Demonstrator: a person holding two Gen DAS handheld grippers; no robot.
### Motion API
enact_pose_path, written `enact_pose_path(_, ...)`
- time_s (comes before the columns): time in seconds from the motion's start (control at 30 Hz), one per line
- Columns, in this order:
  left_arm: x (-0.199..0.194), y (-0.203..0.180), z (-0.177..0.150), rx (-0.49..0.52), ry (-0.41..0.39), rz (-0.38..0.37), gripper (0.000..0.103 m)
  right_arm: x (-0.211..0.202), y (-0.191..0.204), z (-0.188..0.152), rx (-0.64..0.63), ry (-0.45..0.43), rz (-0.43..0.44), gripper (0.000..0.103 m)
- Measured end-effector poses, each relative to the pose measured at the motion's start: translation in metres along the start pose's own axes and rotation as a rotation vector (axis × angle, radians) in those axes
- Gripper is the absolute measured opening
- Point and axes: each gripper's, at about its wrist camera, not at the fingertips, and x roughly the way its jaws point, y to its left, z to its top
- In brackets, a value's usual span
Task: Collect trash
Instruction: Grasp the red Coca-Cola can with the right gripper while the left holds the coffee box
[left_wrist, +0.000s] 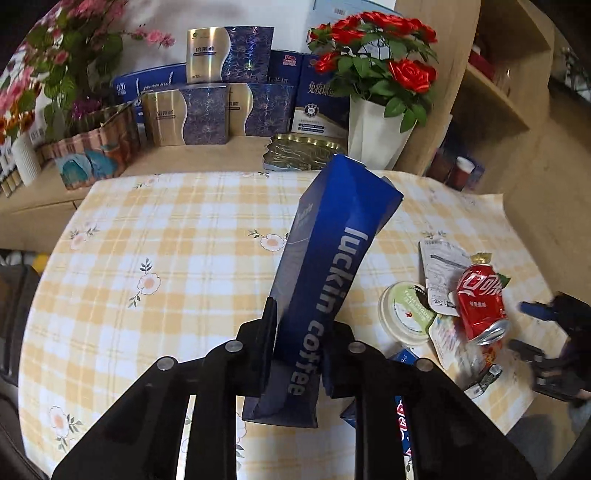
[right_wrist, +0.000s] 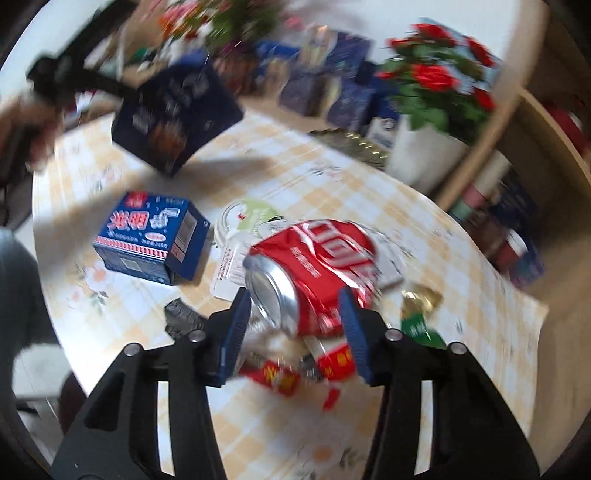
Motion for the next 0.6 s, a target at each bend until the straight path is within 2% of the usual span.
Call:
enact_pose_path(0.13,0.001,0.002,-0.001,0.026,0.002,-0.013,0.020,0.027,0.006,0.016,-0.071,0.055,0.000,0.044)
enact_pose_path(0.2,0.002,0.002,-0.001,0.022,-0.001,-0.019,0.020,0.037,0.009,0.020,-0.083,0.077,-0.004,0.030)
enact_pose_path(0.27,0.003,0.004,0.001,0.015,-0.004,-0.024,0.020,0.042,0.010,0.023,-0.086,0.094,0.006,0.022)
enact_pose_path(0.3,0.003,0.004,0.001,0.014,-0.005,-0.024,0.020,0.041,0.013,0.025,-0.087,0.093,0.003,0.021)
enact_pose_path(0.4,0.001,0.002,0.001,0.030,-0.024,0.000,0.019,0.033,0.011,0.028,-0.049,0.050,0.012,0.020)
enact_pose_path(0.6,-0.014,-0.001,0.002,0.020,-0.083,-0.016,0.018,0.006,-0.007,0.031,0.065,-0.058,-0.020,0.020)
